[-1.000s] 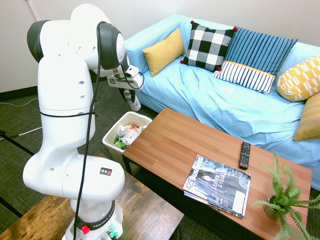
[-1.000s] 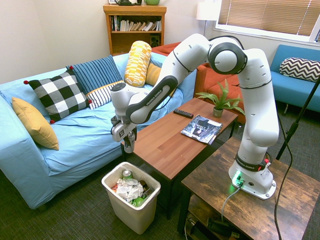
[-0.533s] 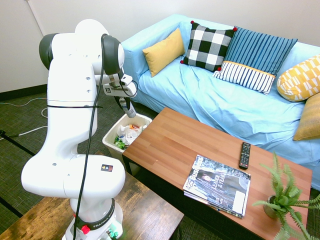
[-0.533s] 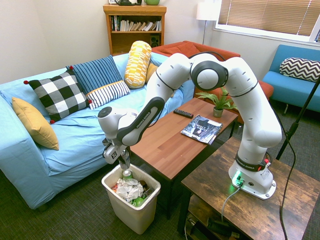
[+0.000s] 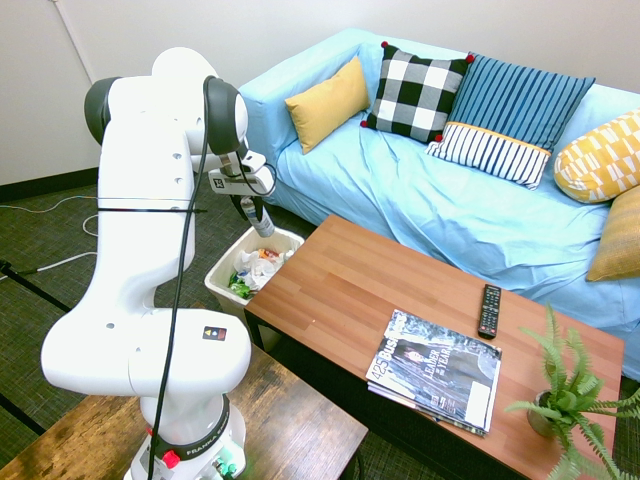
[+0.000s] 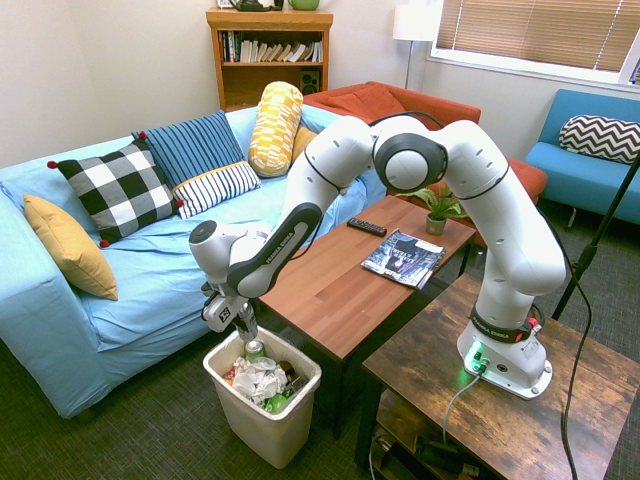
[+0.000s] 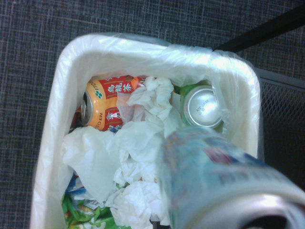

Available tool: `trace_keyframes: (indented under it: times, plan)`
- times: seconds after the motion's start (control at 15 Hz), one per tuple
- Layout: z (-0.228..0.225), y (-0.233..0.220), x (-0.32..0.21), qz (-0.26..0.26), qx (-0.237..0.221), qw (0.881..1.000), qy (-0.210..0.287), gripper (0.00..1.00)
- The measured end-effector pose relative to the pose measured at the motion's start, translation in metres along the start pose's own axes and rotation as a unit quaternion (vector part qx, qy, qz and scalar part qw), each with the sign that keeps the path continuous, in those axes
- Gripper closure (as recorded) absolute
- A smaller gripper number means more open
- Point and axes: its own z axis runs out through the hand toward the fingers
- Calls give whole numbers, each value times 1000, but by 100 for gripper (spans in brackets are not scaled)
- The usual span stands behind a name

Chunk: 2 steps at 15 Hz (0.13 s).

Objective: Throw the can in the trash bin

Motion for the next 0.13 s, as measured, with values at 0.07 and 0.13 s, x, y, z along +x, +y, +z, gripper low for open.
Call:
trace_keyframes:
  times: [0.07, 0.13]
  plan:
    - [-1, -1, -2, 1, 0, 1000, 1, 0]
    - [-2, -1, -3, 2, 1, 1000, 1, 0]
